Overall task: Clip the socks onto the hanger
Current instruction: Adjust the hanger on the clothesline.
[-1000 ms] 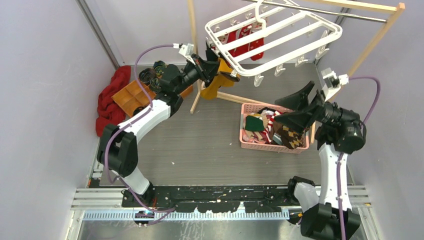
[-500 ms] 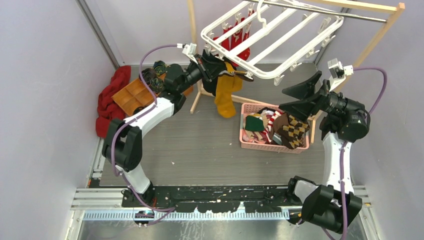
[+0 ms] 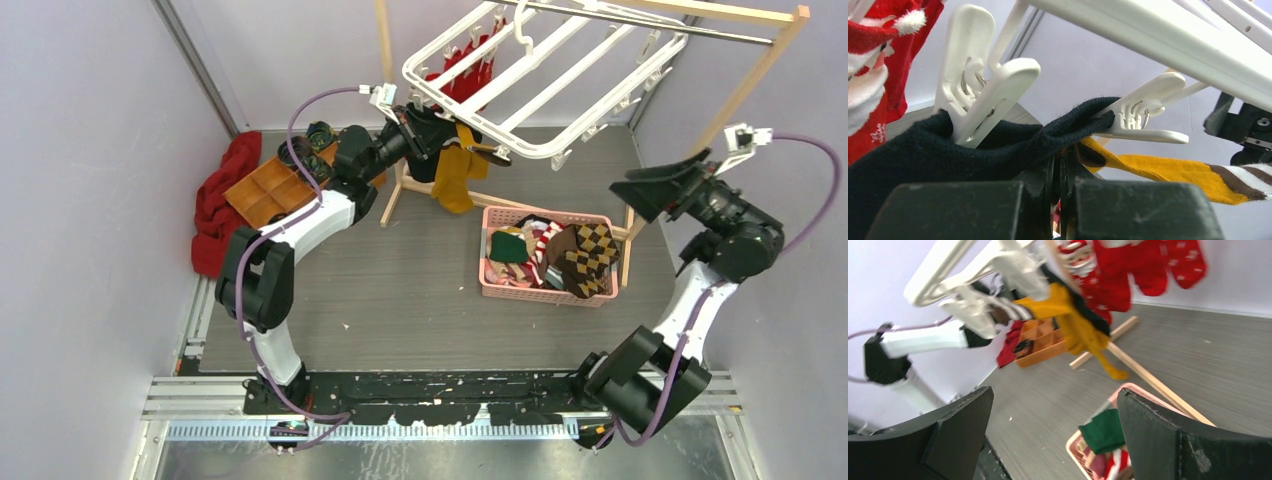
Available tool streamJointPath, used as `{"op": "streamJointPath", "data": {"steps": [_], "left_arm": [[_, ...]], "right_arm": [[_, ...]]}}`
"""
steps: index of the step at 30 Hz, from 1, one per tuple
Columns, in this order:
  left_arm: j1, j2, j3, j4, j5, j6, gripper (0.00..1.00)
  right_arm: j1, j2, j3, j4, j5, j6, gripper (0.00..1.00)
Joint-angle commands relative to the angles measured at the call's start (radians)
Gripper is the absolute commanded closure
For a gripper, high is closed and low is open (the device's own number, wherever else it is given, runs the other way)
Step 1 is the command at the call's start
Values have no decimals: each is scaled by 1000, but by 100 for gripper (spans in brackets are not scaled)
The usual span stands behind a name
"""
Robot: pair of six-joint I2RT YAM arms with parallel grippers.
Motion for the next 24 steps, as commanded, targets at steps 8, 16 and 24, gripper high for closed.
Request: {"op": "streamJointPath", "data": {"steps": [8,16,24], "left_arm": [[6,18,53,98,27,-42,100],[9,24,60,98,51,-51,100],[12,45,79,122,55,-77,100]], "right_arm": [[-30,-83,-18,32,46,69,0],[40,-77,218,30,326,225,0],[110,40,570,-173,573,253,0]]}}
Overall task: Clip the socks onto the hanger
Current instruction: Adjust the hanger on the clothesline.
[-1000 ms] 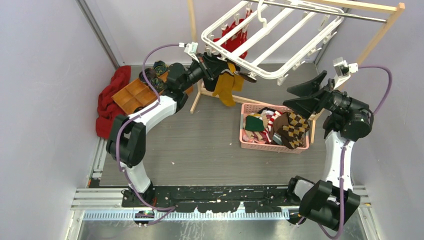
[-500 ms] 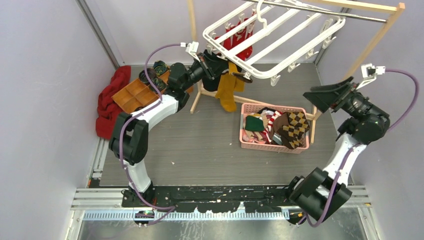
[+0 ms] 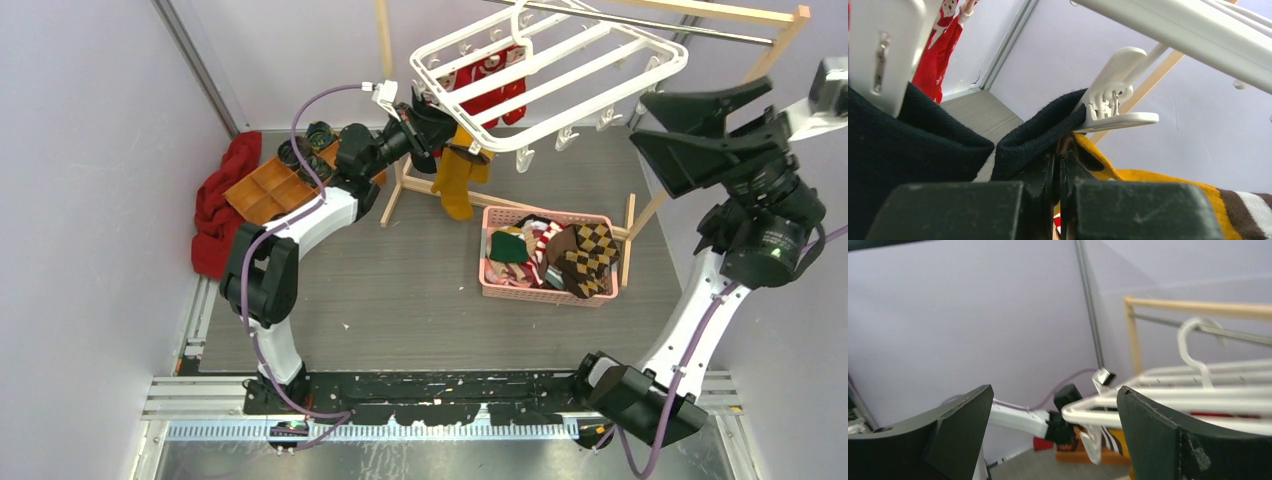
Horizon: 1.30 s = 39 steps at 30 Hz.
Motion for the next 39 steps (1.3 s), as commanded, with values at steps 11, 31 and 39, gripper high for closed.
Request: {"op": "streamJointPath", "data": {"steps": [11,31,39], "left_arm": [[12,37,72,99,23,-51,100],[12,50,71,107,40,-70,100],[16,40,43,118,48,-69,100]], "right_arm": [[416,240,633,-926,318,-524,0],[1485,176,800,-2413,828,-2537,0],[1671,-26,416,-2419,1021,-2426,0]]}}
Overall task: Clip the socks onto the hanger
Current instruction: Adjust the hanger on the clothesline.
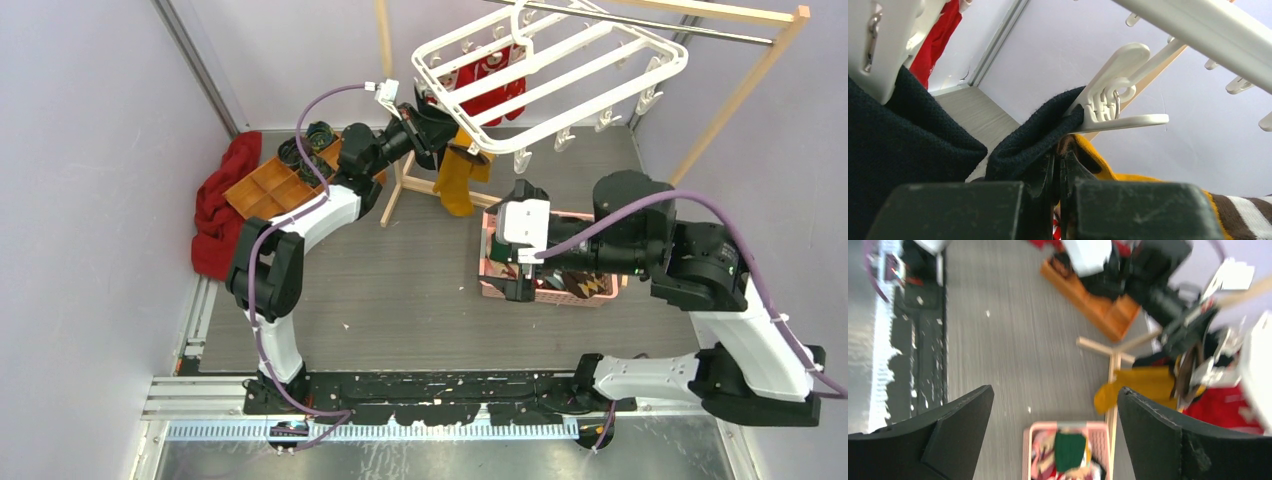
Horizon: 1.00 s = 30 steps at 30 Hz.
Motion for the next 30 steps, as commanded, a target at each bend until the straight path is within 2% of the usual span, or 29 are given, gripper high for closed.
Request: {"op": "streamJointPath", "data": {"steps": [1,8,13,23,27,30], "left_arm": [[10,-14,7,74,17,1,100],[10,14,18,106,18,-27,100],[10,24,27,110,30,-41,100],[9,33,32,128,45,-53,100],[10,40,35,144,47,-63,100],[10,47,42,155,52,-69,100]], "right_arm": [[-72,-91,-158,25,123,28,0],[-428,-280,-373,276,-109,255,0],[-570,-343,-477,431,-255,390,1],[-668,-266,-479,609,-406,598,10],[-808,-210,-485,710,-555,745,15],[-971,-189,-543,920,-736,920,19]]}}
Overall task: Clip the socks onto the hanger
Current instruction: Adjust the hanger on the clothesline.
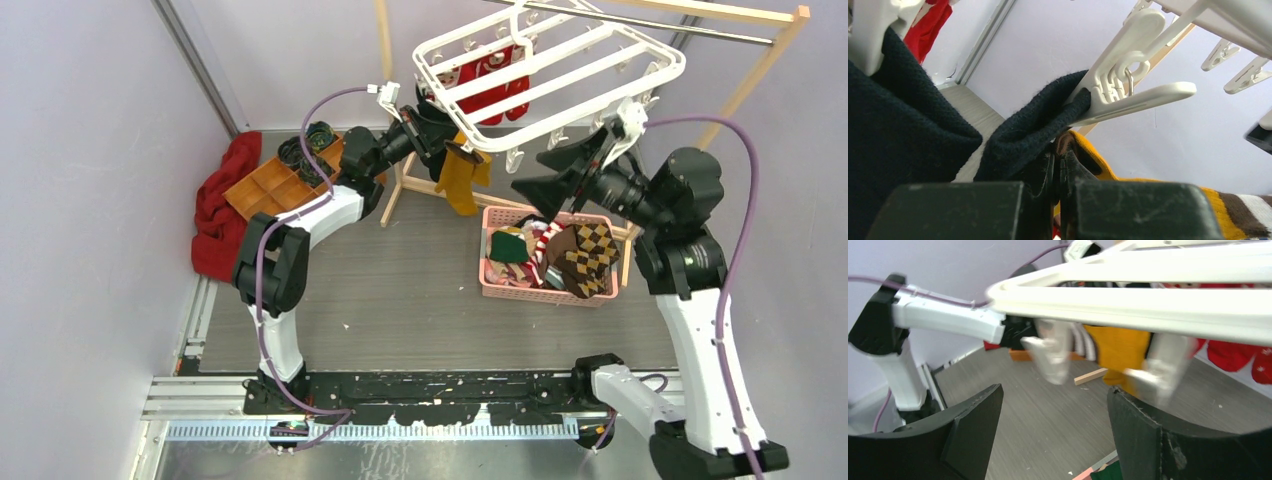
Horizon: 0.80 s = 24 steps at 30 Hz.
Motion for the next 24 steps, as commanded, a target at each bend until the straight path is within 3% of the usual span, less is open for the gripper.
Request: {"op": "streamJointPath", "data": {"steps": [1,12,24], "left_arm": [[6,9,44,86,18,-17,100],[13,27,66,105,32,-37,100],[15,31,67,120,33,-49,100]], "right_arm": [[-181,31,-65,383,-273,300,20],[-208,80,-112,671,-339,393,18],[-203,97,-178,802,-349,478,18]]}}
